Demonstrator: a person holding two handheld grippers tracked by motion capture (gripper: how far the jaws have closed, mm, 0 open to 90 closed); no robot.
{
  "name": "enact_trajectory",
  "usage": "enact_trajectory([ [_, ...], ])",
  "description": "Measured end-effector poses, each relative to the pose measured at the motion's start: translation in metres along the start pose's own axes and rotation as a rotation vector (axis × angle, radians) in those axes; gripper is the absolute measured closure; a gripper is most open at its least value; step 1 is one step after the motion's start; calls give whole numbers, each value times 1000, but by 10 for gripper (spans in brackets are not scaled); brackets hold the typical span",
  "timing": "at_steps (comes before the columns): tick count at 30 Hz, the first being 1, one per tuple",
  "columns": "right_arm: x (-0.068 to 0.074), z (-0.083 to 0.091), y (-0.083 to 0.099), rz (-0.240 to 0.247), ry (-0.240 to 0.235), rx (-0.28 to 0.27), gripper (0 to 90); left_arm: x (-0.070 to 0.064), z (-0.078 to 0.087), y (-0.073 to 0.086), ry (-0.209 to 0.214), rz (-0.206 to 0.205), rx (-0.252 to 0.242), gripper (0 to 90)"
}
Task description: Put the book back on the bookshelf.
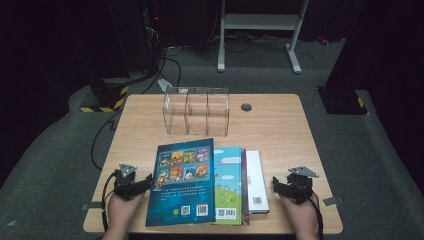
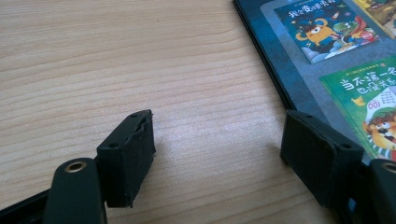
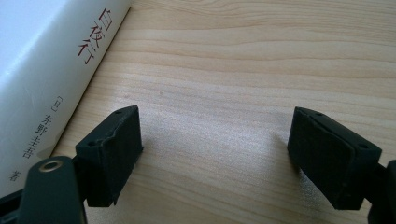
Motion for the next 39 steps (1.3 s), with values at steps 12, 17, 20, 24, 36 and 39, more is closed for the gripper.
enact_trajectory([
  [12, -1, 1, -1, 10, 0, -7, 240, 4, 0, 0, -27, 29, 4, 239],
  [17, -1, 2, 0, 5, -5, -11, 266, 3, 0, 0, -21, 25, 5, 241],
  [20, 0, 2, 0, 19, -10, -16, 291, 3, -1, -1, -21, 18, 6, 236],
  [24, 0, 6, -1, 12, -28, -33, 298, 3, 0, 0, -17, 16, 9, 237],
  [36, 13, 24, -13, 93, -98, -94, 283, 2, 0, -1, -5, -1, 14, 256],
  [39, 18, 28, -16, 109, -116, -117, 265, 2, 0, -1, -6, 1, 15, 259],
])
Point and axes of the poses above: each handheld gripper's, and its own axes: z roughly backward along the jaws, y roughly out of its underside, x roughly to its left, the point moved 8 cm from there along -z, roughly forward along the jaws, and after that the axes turned 6 degrees about x, right-handed, at the moved point
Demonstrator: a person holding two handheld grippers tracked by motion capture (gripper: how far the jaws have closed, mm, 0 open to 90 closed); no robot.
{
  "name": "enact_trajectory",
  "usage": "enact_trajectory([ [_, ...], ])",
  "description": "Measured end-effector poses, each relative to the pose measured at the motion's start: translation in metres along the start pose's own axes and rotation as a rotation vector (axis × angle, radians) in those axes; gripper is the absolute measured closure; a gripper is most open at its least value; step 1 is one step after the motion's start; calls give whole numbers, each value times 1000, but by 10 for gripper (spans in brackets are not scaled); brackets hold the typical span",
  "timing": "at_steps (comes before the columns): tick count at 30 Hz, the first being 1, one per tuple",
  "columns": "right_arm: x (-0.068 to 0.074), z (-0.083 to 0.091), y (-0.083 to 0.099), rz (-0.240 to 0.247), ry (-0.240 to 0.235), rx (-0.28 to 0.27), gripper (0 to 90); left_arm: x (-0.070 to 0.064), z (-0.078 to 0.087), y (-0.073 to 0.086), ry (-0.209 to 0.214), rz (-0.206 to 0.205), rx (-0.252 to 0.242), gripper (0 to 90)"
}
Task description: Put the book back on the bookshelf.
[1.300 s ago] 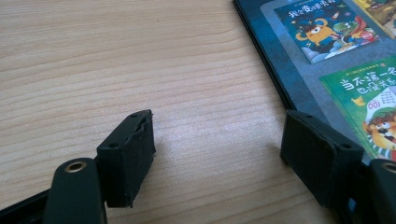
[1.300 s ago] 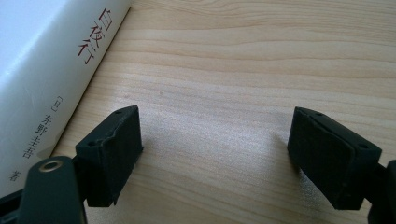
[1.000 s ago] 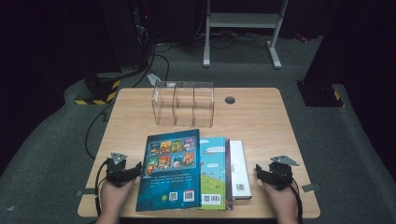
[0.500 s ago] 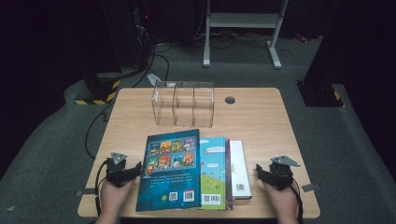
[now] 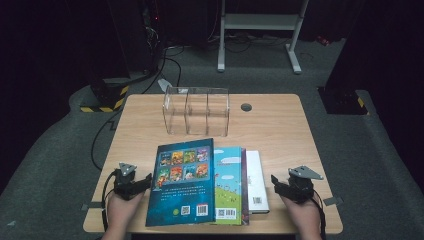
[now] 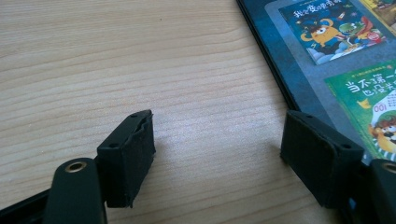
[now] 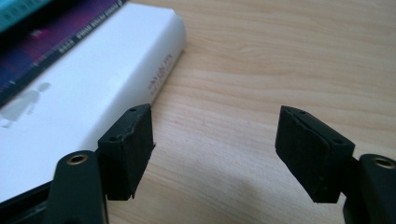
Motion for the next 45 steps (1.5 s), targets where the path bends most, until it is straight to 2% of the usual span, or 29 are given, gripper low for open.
enact_trajectory([
  [4, 9, 3, -4, 36, -6, -20, 253, -1, 1, 1, -10, -1, -1, 254],
  [6, 14, 6, -5, 31, -16, -22, 253, -1, 0, 0, -9, 15, 3, 252],
  [9, 18, 9, -9, 48, -19, -39, 260, -3, 1, 0, -6, 5, 7, 291],
  [12, 22, 10, -11, 38, -34, -53, 265, -3, 3, 1, -4, 9, 15, 298],
  [18, 36, 12, -14, 86, -59, -62, 265, -5, 5, 2, 34, -33, 33, 309],
  [19, 39, 13, -14, 82, -59, -62, 267, -6, 5, 3, 39, -37, 32, 315],
  [22, 42, 14, -16, 89, -63, -71, 272, -6, 6, 4, 38, -33, 26, 320],
  [26, 52, 13, -19, 118, -78, -72, 273, -5, 8, 5, 35, -29, 47, 316],
  [28, 56, 13, -21, 132, -85, -75, 280, -6, 9, 5, 54, -29, 78, 284],
  [33, 64, 13, -24, 128, -95, -82, 282, -5, 11, 6, 80, -2, 88, 240],
  [36, 67, 14, -26, 141, -94, -88, 282, -3, 12, 6, 99, 15, 87, 232],
  [39, 74, 16, -30, 152, -105, -101, 269, 0, 14, 4, 137, 43, 58, 259],
  [45, 84, 13, -32, 171, -123, -87, 276, -1, 20, 1, 176, 50, 11, 272],
])
Point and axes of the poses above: each handheld gripper's, and its own axes: z roughly backward along the jaws, y roughly out of its underside, x roughly to its left, the point moved 8 cm from there along -z, roughly forward along the jaws, and after that the axes turned 6 degrees about x, right-handed, at the moved point
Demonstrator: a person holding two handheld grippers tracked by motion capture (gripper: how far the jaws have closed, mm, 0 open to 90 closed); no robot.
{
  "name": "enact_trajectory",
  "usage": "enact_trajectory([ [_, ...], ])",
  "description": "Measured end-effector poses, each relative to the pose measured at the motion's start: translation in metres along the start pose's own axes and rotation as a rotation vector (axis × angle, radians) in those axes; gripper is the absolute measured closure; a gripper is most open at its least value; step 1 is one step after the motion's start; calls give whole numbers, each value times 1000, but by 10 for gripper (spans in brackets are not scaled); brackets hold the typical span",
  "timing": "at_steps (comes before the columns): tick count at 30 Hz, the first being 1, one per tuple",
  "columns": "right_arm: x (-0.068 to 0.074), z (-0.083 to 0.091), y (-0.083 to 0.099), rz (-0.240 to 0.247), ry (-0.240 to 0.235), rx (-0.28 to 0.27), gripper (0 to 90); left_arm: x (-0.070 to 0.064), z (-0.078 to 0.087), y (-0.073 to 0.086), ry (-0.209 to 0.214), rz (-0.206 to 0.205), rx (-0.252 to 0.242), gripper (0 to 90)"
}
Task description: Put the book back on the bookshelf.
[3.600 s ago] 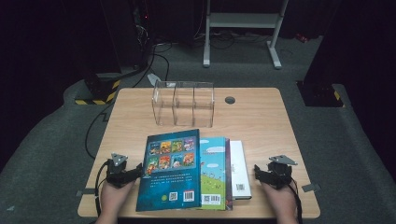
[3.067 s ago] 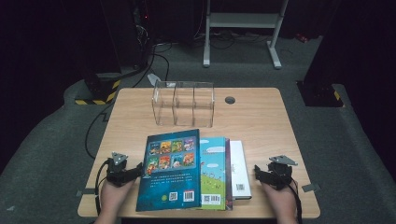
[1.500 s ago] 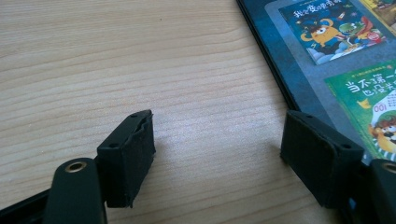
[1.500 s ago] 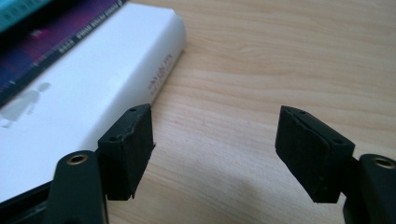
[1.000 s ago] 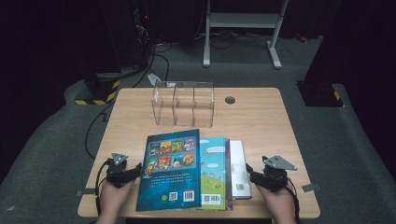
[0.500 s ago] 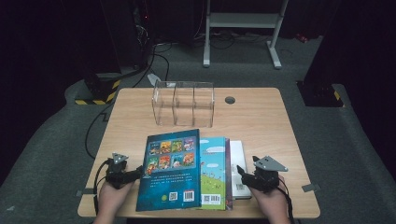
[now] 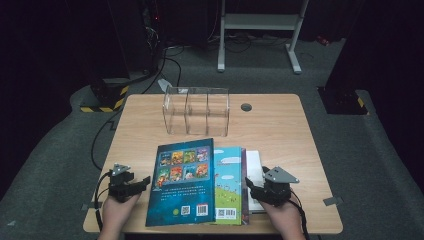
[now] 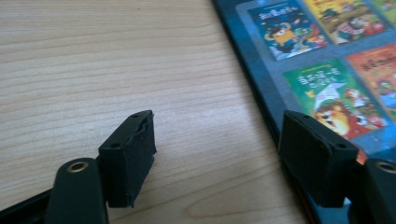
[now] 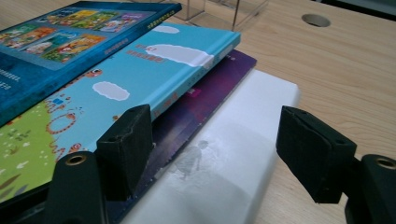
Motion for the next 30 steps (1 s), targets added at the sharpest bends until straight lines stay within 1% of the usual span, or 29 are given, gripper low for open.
enact_trajectory([
  [2, 3, -1, -2, 5, -4, 0, 276, -3, 2, -1, 14, 10, -17, 272],
  [3, 3, -1, -2, 5, -4, 0, 276, -3, 2, -1, 14, 10, -17, 270],
  [4, 7, -2, -5, 11, -8, -2, 266, -6, 4, -2, 28, 7, -28, 270],
  [5, 7, -2, -5, 11, -8, -2, 266, -6, 4, -2, 28, 7, -28, 270],
  [6, 10, -2, -8, 18, -7, 0, 259, -9, 4, -4, 35, -5, -32, 266],
  [7, 11, -2, -10, 18, -6, -3, 259, -9, 4, -4, 35, -5, -32, 266],
  [8, 13, -2, -11, 21, -6, -3, 256, -12, 3, -5, 47, -11, -30, 264],
  [10, 15, -3, -14, 31, -7, 1, 250, -14, 2, -5, 68, -11, -26, 263],
  [11, 15, -3, -14, 31, -7, 1, 250, -14, 2, -5, 68, -11, -26, 262],
  [12, 18, -5, -18, 26, -16, 0, 243, -17, 1, -6, 77, -6, -29, 259],
  [15, 25, -8, -23, 36, -17, -2, 234, -20, 1, -6, 86, -14, -33, 261],
  [17, 26, -9, -25, 46, -16, -3, 228, -25, 1, -5, 101, -29, -31, 261],
  [18, 27, -11, -27, 44, 1, -3, 234, -30, -1, -4, 115, -38, -22, 261],
  [19, 27, -11, -27, 44, 1, -3, 234, -30, -1, -4, 115, -38, -22, 261],
  [20, 28, -12, -27, 25, -10, -5, 236, -32, -2, -2, 123, -39, -14, 261],
  [21, 30, -14, -27, 19, -31, 0, 231, -35, -3, -2, 130, -41, -9, 260],
  [22, 34, -17, -24, 33, -38, 12, 236, -39, -6, -1, 134, -61, 2, 257],
  [24, 39, -19, -21, 38, -54, 14, 245, -43, -9, 0, 141, -77, 15, 256],
  [25, 39, -19, -21, 38, -54, 14, 245, -43, -9, 0, 141, -77, 15, 253],
  [27, 42, -21, -17, 43, -57, 23, 228, -46, -11, 0, 157, -74, 15, 253],
  [28, 43, -20, -17, 45, -53, 12, 237, -47, -11, 1, 168, -73, 18, 252],
  [30, 44, -18, -18, 47, -62, -4, 239, -48, -10, 2, 184, -62, 22, 252],
])
Point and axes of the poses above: each handheld gripper's, and its own axes: z roughly backward along the jaws, y roughly out of its underside, x roughly to its left, the point moved 8 cm from there along -z, roughly forward along the jaws, and after that the axes turned 6 degrees about x, right-handed, at the moved point
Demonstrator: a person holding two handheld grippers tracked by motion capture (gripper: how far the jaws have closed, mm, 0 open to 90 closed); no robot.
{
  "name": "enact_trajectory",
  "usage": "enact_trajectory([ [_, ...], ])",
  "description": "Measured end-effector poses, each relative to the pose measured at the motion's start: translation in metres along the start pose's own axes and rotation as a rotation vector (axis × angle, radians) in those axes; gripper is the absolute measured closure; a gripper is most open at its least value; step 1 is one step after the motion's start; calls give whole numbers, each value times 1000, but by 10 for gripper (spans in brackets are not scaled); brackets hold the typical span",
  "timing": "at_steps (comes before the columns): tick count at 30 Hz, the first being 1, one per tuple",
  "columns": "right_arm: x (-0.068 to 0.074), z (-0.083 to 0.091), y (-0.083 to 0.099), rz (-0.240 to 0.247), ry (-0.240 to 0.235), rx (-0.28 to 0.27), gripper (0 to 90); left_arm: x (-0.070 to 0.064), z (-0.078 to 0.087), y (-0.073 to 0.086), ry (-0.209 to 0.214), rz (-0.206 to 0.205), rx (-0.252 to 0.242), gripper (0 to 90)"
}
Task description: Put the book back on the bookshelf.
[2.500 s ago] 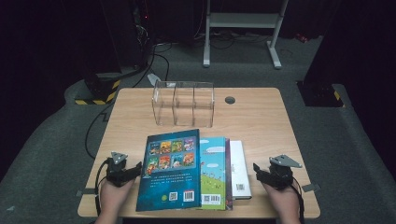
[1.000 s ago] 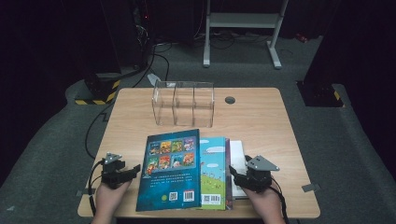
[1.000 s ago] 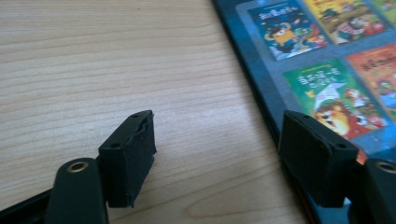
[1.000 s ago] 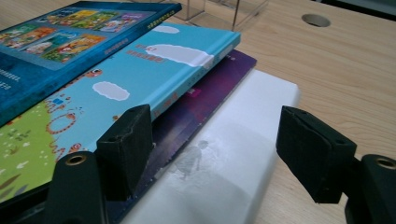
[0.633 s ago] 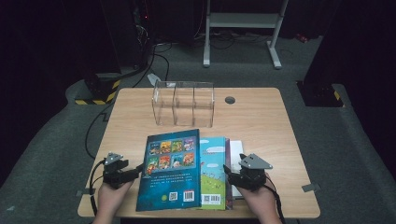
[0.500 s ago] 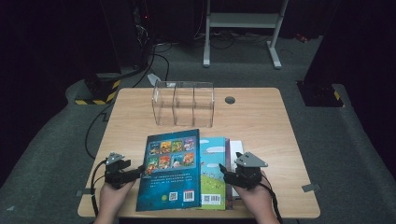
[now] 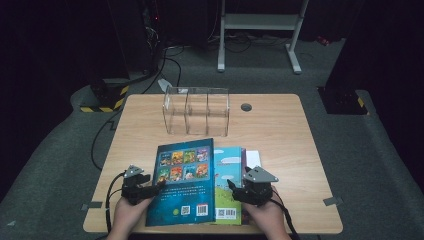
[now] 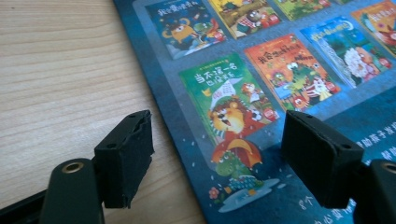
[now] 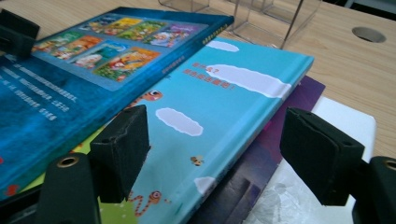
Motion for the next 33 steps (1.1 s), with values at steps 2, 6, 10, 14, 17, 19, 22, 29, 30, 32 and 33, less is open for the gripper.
enact_trajectory([
  [2, 1, 1, 0, -1, -3, -3, 236, 0, 0, 2, 10, 24, 2, 246],
  [6, 1, 0, 2, 11, -5, 1, 238, -2, -3, 3, 55, 39, 2, 220],
  [10, 1, -1, 5, 2, -6, 11, 237, -5, -4, 4, 63, 37, -7, 203],
  [14, 0, -1, 7, -8, 0, 17, 223, -5, -4, 4, 66, 40, -9, 203],
  [17, 0, -1, 7, -8, 8, 15, 217, -5, -4, 4, 67, 42, -8, 203],
  [19, 0, -1, 8, -7, 12, 14, 218, -5, -4, 4, 66, 44, -8, 196],
  [22, 0, -1, 8, -22, 7, 14, 214, -6, -5, 4, 63, 39, 1, 178],
  [29, 3, -4, 11, -45, -16, 34, 205, -7, -5, 5, 63, 33, -6, 166],
  [30, 2, -4, 11, -43, -14, 33, 205, -7, -5, 5, 61, 33, -5, 166],
  [32, 1, -3, 11, -51, -13, 29, 205, -8, -5, 5, 61, 32, -7, 167],
  [33, 0, -3, 11, -52, -14, 27, 208, -8, -5, 5, 61, 32, -7, 167],
])
Point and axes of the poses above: each handheld gripper's, and its own axes: z roughly backward along the jaws, y roughly out of its underside, x roughly to its left, the point moved 8 cm from there along -z, roughly forward along the jaws, and after that the axes turned 6 degrees about x, right-handed, at the moved point
